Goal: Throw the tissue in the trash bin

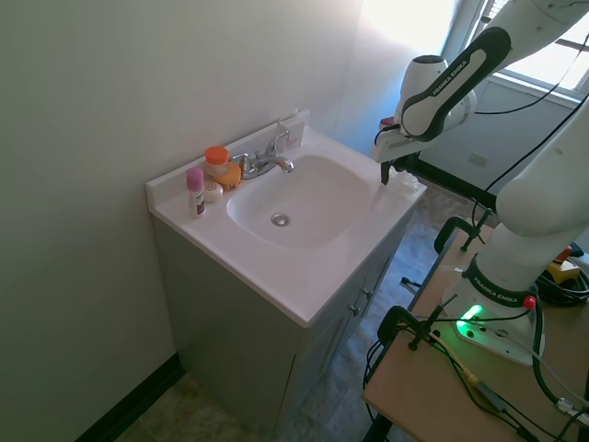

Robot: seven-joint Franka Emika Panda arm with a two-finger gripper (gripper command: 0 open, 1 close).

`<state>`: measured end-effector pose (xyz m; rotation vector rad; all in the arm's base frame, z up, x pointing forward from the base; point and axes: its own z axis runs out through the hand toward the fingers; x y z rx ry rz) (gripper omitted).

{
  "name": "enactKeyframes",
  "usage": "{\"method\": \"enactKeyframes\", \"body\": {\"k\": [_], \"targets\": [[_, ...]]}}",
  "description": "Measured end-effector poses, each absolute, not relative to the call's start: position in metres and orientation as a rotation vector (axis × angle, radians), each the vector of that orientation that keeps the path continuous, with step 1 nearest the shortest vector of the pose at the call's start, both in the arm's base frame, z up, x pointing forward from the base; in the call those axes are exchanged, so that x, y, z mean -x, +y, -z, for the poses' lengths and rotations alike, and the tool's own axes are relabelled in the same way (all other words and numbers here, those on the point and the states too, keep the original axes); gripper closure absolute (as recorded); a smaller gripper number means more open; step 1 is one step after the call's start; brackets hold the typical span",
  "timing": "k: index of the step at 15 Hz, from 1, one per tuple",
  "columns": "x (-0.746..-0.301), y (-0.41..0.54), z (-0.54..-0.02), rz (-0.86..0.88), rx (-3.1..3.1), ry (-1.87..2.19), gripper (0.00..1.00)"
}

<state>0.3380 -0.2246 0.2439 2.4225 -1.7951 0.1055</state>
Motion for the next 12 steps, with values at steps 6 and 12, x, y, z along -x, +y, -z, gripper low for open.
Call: {"method": "enactKeyframes", "body": {"k": [6,12], "targets": [[-0.345,-0.222,-0.245,-0.113,-2.439,-1.793,1.0],[-0.353,-0.226,-0.256,-0.121,-2.464,-1.794,1.0]]}}
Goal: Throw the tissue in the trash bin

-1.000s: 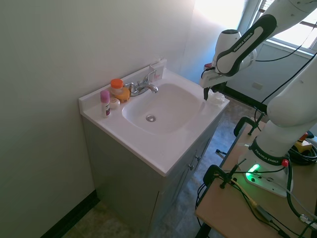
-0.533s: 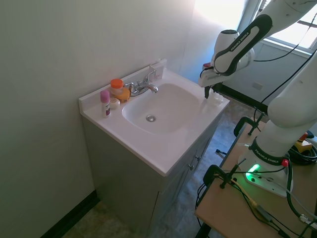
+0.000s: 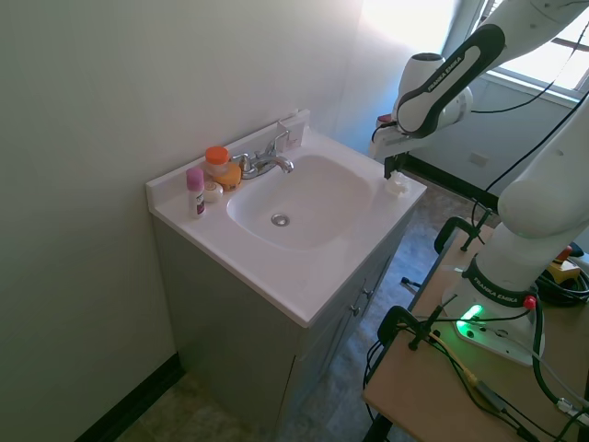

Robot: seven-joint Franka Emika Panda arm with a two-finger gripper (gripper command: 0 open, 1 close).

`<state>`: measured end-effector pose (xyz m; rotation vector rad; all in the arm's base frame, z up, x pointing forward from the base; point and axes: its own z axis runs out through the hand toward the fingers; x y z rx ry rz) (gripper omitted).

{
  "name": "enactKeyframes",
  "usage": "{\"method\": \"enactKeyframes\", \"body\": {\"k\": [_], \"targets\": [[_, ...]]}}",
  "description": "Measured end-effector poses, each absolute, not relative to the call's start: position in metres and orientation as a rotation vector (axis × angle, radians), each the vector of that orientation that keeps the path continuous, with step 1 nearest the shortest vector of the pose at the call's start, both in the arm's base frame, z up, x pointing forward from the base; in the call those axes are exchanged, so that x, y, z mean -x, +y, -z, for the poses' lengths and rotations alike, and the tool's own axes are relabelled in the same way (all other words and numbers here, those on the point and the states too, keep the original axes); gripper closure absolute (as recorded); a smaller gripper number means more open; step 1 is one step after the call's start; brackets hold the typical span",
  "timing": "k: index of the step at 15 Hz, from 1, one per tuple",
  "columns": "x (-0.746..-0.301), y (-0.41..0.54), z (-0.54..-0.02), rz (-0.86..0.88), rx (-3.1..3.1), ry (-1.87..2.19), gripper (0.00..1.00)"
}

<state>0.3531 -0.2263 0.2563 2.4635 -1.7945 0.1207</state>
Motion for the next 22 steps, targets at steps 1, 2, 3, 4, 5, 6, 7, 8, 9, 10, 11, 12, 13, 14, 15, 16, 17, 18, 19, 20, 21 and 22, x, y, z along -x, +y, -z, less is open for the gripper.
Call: {"method": "enactKeyframes", "body": {"k": [1,2,3,4,5,6,7,8,9,10,11,12,13,14,15,16,17,18,19,20,21,22], "targets": [[-0.355,-0.227,-0.26,-0.123,-2.464,-1.797,1.0],[-0.355,-0.228,-0.265,-0.132,-2.463,-1.802,1.0],[-0.355,-0.229,-0.272,-0.145,-2.458,-1.816,1.0],[-0.356,-0.233,-0.283,-0.168,-2.447,-1.845,1.0],[-0.357,-0.243,-0.297,-0.195,-2.428,-1.886,1.0],[-0.358,-0.257,-0.312,-0.226,-2.402,-1.939,1.0],[-0.357,-0.276,-0.324,-0.255,-2.365,-1.998,1.0],[-0.355,-0.299,-0.332,-0.275,-2.323,-2.063,1.0],[-0.352,-0.324,-0.336,-0.287,-2.28,-2.132,1.0],[-0.352,-0.347,-0.334,-0.294,-2.235,-2.196,1.0],[-0.355,-0.369,-0.326,-0.298,-2.18,-2.259,1.0],[-0.36,-0.388,-0.316,-0.296,-2.126,-2.318,1.0],[-0.366,-0.406,-0.302,-0.304,-2.075,-2.363,1.0],[-0.375,-0.419,-0.286,-0.312,-2.031,-2.403,1.0],[-0.385,-0.43,-0.269,-0.319,-1.993,-2.435,1.0],[-0.395,-0.44,-0.25,-0.32,-1.958,-2.457,1.0],[-0.405,-0.447,-0.232,-0.312,-1.937,-2.463,1.0],[-0.413,-0.454,-0.214,-0.301,-1.923,-2.461,1.0],[-0.419,-0.459,-0.2,-0.289,-1.914,-2.454,0.0],[-0.424,-0.464,-0.191,-0.287,-1.91,-2.448,0.0],[-0.427,-0.468,-0.185,-0.287,-1.905,-2.447,0.0],[-0.429,-0.471,-0.182,-0.288,-1.904,-2.448,0.0]]}}
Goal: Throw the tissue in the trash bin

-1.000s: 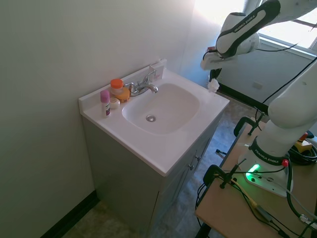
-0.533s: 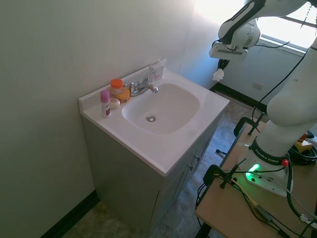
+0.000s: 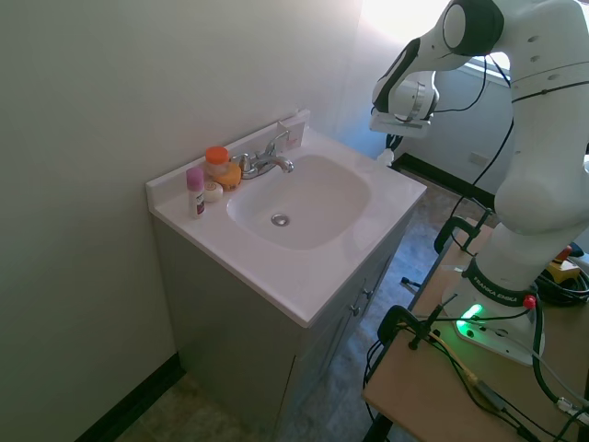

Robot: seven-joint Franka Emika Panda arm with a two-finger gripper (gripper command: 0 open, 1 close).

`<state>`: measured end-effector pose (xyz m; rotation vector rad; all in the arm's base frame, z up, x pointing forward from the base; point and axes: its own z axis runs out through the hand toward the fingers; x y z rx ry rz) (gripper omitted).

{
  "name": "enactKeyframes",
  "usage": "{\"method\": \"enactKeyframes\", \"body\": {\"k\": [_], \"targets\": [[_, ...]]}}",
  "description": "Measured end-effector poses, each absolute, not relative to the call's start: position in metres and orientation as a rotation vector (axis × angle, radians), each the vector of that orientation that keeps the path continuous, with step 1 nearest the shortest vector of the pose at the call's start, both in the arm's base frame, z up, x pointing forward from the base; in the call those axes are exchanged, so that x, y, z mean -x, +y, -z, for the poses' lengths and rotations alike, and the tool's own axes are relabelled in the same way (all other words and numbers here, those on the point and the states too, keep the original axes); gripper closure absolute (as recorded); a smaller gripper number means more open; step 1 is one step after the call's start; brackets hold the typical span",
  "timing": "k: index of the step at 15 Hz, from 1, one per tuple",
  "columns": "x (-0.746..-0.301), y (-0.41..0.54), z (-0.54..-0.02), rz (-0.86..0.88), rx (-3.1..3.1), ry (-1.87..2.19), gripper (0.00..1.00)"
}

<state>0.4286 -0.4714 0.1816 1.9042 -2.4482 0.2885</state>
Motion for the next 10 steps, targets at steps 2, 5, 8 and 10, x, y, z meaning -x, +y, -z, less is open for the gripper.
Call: {"method": "enactKeyframes", "body": {"k": [2,5,8,10], "targets": [[-0.431,-0.473,-0.179,-0.28,-1.919,-2.45,0.0],[-0.434,-0.471,-0.178,-0.276,-1.962,-2.425,0.0],[-0.436,-0.472,-0.182,-0.281,-1.999,-2.396,0.0],[-0.438,-0.473,-0.193,-0.293,-2.028,-2.38,0.0]]}}
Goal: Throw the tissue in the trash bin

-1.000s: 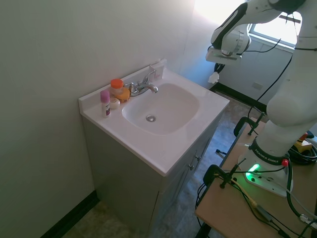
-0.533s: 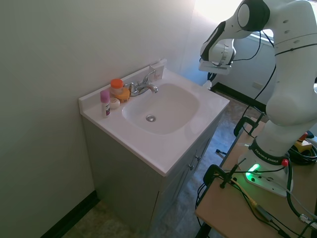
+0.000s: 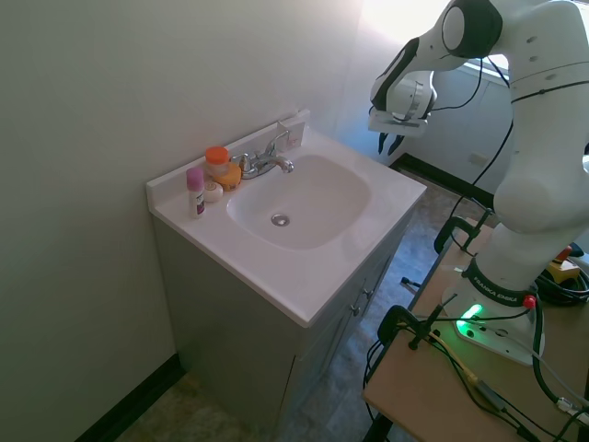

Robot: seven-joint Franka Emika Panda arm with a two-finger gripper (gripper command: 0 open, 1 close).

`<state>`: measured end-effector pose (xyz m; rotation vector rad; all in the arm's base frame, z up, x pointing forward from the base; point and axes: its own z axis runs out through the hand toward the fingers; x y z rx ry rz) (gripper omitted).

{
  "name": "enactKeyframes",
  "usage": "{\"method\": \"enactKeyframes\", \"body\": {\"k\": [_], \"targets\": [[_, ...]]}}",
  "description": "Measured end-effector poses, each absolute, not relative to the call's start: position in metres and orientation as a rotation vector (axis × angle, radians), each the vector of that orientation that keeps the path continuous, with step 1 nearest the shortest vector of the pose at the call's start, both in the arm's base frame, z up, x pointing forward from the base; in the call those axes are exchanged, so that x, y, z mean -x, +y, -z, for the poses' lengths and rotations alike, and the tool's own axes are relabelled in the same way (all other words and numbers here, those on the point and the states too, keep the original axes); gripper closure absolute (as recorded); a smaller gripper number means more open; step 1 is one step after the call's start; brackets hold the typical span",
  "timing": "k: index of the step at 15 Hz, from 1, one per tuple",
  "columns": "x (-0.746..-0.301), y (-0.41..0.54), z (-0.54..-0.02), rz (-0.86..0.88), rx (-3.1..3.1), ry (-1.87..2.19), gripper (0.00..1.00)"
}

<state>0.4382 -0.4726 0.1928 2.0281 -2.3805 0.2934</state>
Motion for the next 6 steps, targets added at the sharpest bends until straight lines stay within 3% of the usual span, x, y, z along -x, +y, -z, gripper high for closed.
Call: {"method": "enactKeyframes", "body": {"k": [6], "targets": [[-0.409,-0.443,-0.287,-0.412,-2.168,-2.287,0.0]]}}
